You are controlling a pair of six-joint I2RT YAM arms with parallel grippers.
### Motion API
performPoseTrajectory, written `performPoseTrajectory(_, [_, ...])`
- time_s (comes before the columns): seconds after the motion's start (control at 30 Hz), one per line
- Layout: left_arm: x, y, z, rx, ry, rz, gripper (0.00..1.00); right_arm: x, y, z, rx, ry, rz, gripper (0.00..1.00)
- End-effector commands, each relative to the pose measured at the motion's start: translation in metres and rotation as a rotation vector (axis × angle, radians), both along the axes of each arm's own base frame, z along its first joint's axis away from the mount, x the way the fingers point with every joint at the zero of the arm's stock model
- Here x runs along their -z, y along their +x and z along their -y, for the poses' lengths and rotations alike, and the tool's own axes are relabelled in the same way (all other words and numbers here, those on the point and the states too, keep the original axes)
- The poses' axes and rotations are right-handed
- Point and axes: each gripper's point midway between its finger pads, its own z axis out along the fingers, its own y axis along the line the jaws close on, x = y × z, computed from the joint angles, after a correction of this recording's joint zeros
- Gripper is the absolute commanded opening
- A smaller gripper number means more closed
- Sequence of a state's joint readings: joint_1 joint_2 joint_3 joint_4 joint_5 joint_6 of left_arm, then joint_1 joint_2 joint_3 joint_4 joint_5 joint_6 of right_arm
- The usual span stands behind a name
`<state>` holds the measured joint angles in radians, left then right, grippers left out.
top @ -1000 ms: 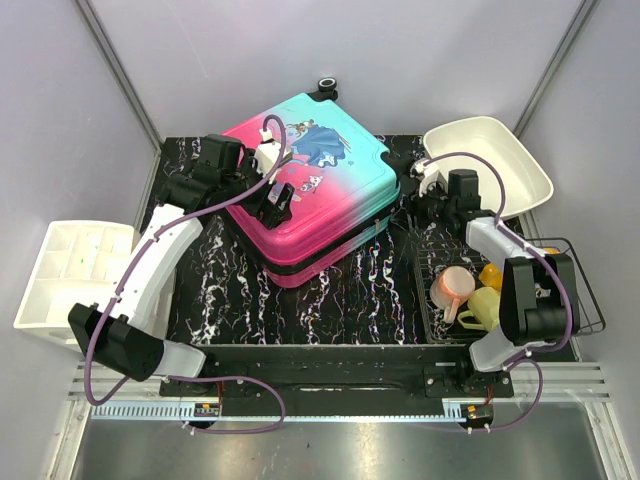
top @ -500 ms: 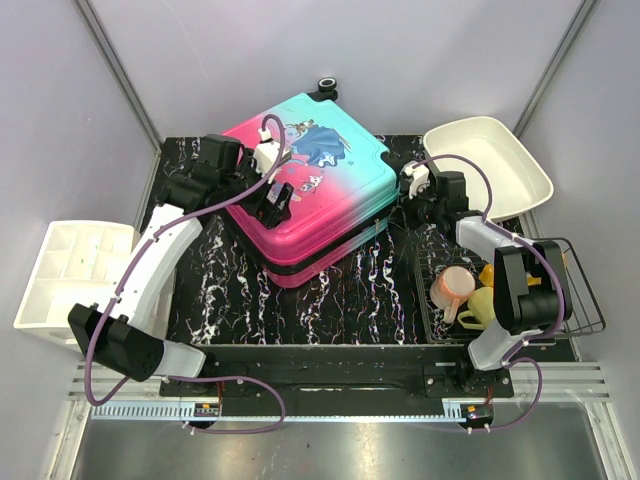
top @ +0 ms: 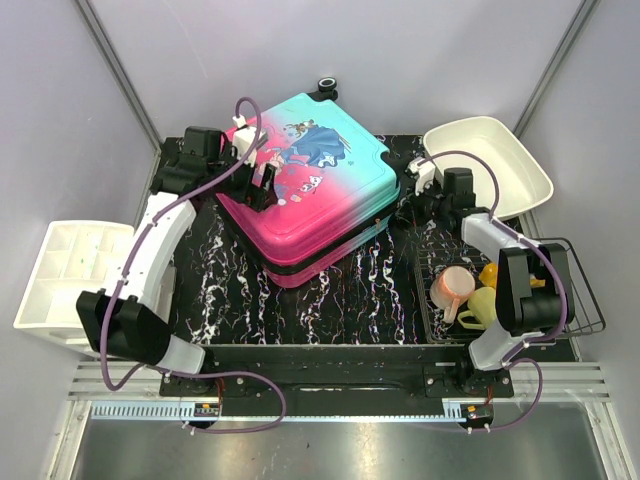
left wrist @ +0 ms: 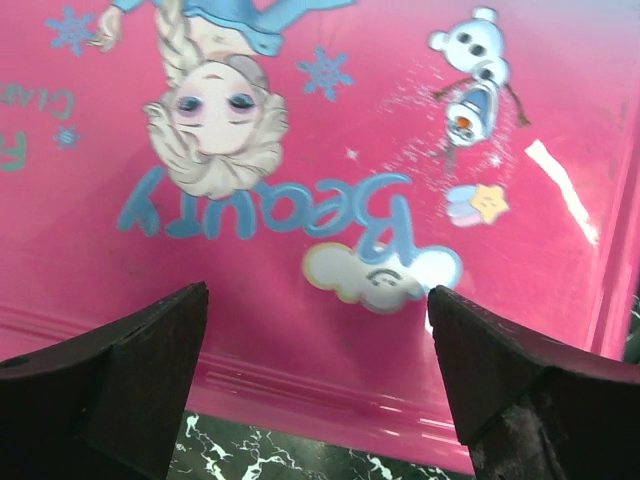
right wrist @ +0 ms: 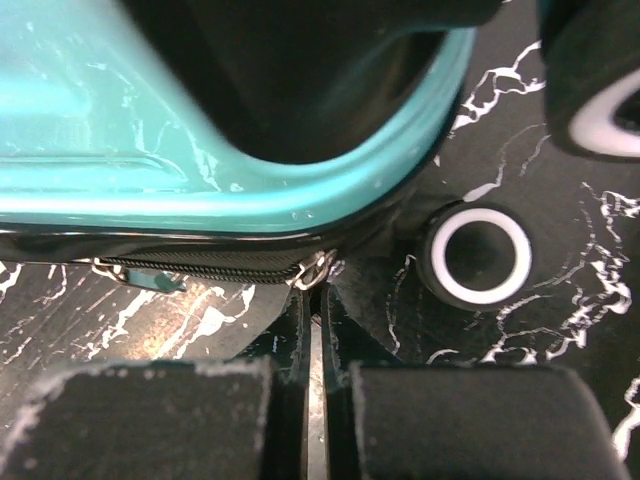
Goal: Open, take out, and arrange the luggage
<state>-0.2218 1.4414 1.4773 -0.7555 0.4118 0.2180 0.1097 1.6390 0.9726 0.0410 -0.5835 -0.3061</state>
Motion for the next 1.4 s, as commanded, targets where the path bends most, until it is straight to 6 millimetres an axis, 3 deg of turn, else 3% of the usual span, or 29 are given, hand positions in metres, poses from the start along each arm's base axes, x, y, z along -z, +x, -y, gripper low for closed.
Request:
performPoseTrajectory(0.0, [0.025,0.018,-0.021,-0.107,0.009,-0.099,0.94,-0.039,0.046,0.037,0.102,-0.099,0.185,0.00])
performPoseTrajectory(0.27, [0.053,0.038,-0.053,-0.203,0.026,-0.194,0.91,-0.049,0.084,0.058,0.191,-0.138,0.292,0.00])
performPoseTrajectory(0.5, [0.058,0.048,-0.063,-0.229,0.010,-0.218,0.90,-0.051,0.109,0.067,0.265,-0.092,0.302,0.00])
performPoseTrajectory(1.0, [0.062,0.062,-0.070,-0.248,-0.044,-0.271,0.89,-0.076,0.124,0.017,0.212,0.351,0.258,0.00])
performPoseTrajectory(1.37, [0.070,0.061,-0.071,-0.262,-0.058,-0.314,0.88,-0.055,0.137,-0.007,0.240,0.545,0.109,0.00])
